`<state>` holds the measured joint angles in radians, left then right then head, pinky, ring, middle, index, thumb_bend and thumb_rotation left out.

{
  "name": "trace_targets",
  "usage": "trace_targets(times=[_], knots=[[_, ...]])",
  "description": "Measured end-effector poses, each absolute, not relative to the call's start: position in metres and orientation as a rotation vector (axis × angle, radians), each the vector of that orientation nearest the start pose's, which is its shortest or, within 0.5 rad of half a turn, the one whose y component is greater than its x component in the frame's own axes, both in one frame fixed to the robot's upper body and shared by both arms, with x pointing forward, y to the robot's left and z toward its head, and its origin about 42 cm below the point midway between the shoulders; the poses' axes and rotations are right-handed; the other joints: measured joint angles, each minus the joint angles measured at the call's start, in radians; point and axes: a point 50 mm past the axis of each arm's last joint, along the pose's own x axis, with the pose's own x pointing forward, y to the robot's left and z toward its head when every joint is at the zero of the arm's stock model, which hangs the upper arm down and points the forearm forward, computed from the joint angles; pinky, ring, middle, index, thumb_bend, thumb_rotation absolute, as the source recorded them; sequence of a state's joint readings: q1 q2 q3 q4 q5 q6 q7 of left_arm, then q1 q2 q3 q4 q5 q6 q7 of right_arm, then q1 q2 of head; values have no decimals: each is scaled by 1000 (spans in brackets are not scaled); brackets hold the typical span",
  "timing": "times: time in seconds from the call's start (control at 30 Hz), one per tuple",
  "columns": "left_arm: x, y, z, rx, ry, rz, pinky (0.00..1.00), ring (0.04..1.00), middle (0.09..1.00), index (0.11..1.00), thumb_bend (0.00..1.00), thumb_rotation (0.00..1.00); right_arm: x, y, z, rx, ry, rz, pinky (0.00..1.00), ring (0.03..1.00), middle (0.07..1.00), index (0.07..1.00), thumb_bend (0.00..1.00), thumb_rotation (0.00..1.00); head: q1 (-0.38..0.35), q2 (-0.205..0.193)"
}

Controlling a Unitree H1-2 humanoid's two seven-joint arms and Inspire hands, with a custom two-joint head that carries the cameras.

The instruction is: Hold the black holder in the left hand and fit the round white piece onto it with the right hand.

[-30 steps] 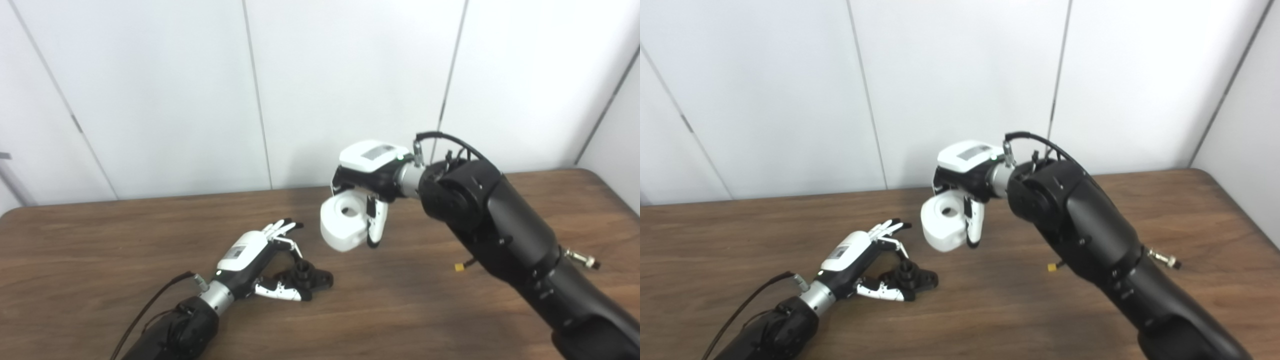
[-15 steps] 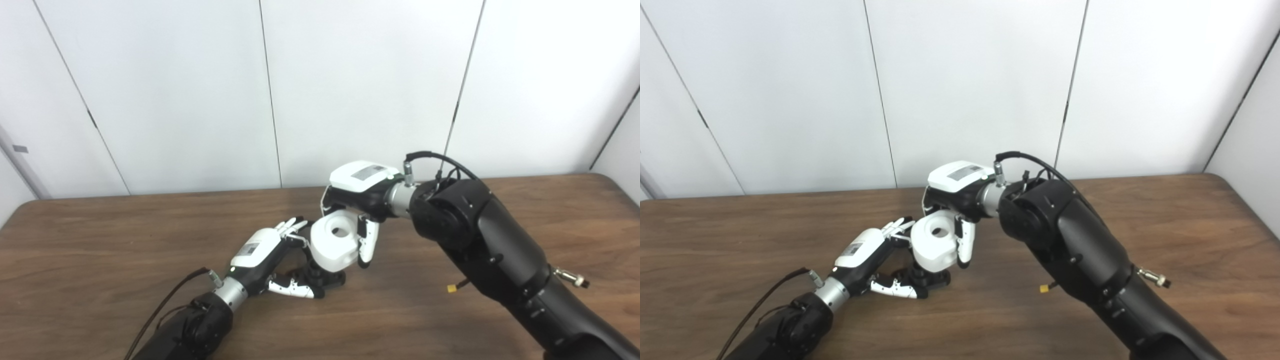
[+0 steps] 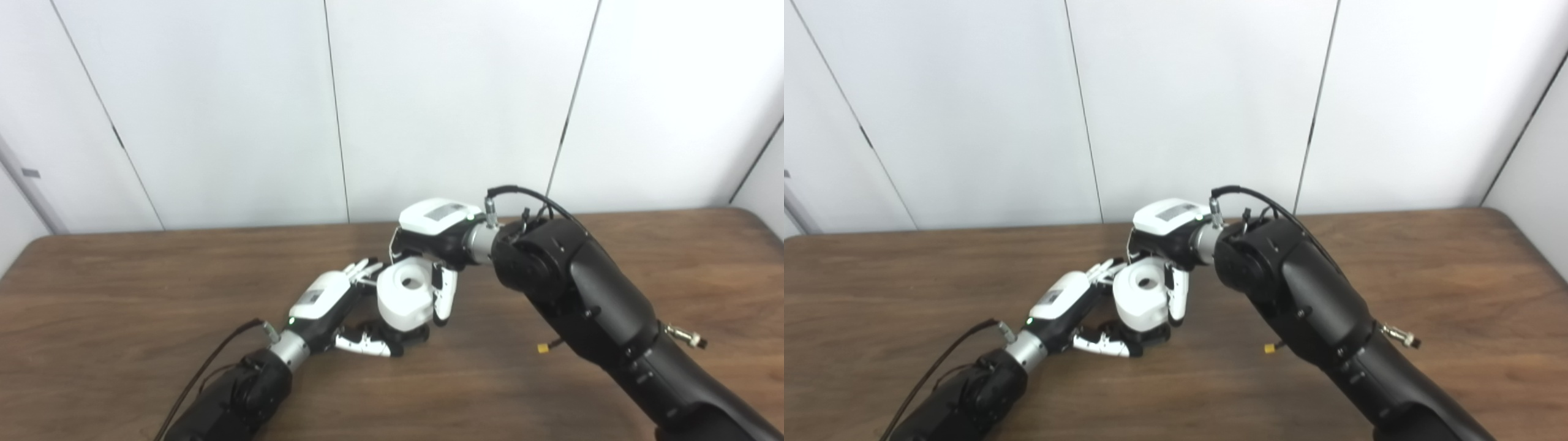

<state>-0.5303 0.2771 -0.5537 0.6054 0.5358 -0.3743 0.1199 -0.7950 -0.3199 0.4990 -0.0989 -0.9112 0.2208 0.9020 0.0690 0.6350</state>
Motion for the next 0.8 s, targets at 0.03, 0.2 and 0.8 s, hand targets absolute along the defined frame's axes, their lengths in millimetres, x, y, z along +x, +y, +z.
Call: trace_targets(times=[0.03, 0.2, 0.8], knots=[[413, 168, 105, 961, -370, -576, 1000, 1000, 943, 481, 524, 70, 420, -115, 318, -1577, -210, 745, 714, 697, 645, 480, 524, 134, 2, 2], [412, 167, 105, 960, -369, -574, 1000, 1000, 947, 481, 524, 69, 421, -110, 315, -1566, -227, 745, 667, 666, 618, 479, 523, 133, 3, 5], [411, 165, 105, 961, -360, -568, 1000, 1000, 955, 481, 525, 70, 414, -96, 303, -1597, -257, 785, 660, 642, 605, 481, 524, 137, 8, 18]])
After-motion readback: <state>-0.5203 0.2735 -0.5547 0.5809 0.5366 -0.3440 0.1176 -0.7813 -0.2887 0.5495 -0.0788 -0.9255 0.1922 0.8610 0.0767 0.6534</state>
